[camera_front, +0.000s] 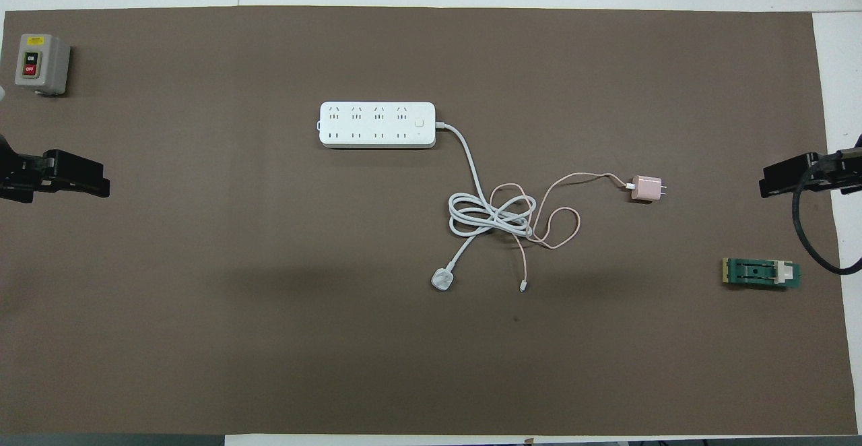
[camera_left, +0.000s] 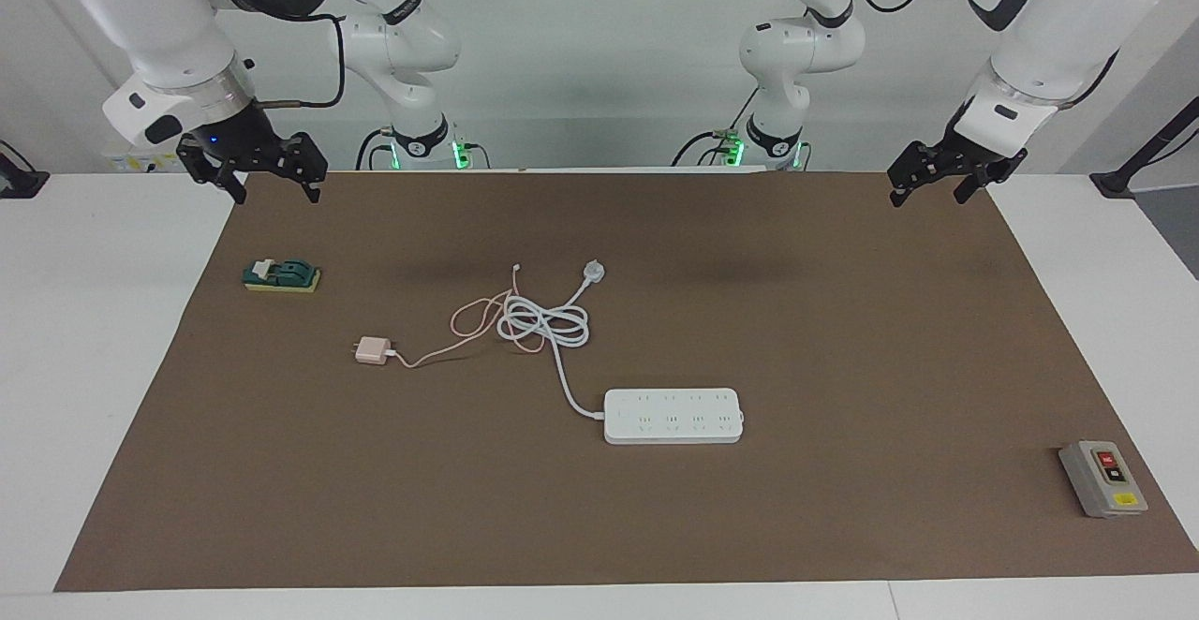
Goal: Plug charger into power strip
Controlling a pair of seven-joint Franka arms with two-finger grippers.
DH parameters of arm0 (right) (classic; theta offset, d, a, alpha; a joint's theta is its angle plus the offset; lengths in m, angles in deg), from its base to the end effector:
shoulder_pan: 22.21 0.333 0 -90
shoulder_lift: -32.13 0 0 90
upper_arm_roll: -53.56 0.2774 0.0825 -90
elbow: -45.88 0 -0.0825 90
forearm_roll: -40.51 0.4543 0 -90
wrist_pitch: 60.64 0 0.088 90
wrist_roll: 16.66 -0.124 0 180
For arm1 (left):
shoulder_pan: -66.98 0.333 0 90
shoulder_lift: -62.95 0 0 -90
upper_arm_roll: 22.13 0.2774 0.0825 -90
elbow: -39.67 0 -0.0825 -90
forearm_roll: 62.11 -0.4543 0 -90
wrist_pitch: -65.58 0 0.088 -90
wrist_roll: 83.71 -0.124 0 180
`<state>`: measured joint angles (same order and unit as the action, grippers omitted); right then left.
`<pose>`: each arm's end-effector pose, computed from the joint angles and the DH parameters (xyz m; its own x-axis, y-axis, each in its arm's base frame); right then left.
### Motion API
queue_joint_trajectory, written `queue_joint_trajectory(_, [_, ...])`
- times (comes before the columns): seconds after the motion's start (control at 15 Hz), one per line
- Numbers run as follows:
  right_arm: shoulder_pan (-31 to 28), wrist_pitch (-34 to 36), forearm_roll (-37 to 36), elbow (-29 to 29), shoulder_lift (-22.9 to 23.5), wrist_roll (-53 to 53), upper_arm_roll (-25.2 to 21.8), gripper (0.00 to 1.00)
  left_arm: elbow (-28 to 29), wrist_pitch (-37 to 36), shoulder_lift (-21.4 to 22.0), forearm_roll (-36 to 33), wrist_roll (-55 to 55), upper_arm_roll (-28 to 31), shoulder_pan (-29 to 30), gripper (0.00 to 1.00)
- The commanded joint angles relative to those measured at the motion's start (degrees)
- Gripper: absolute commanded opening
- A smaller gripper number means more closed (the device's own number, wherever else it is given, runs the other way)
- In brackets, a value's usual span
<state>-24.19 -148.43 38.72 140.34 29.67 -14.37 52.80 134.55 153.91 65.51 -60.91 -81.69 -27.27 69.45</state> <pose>0.6052 -0.0331 0.5502 0.9972 -0.0089 -0.0746 -0.0068 -0.9996 0.0277 0.6057 -0.0317 0.5479 0.9975 -0.0115 -0.0703 -0.0105 -0.9998 0.0145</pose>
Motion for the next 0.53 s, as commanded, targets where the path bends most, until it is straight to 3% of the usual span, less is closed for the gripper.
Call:
queue_joint_trajectory(0.0, [-1.36,0.69,1.95,0.2,0.08,-7.96,0.58,1.0,0.31,0.18,0.25,0.56,-0.88,0.31,-0.09,1.0])
queue_joint_trajectory(0.47, [-5.49,0.43,15.13,0.29,7.54,-31.27,0.49,1.0,0.4,0.18,0.34,0.56,-0.88,0.31,-0.09,1.0])
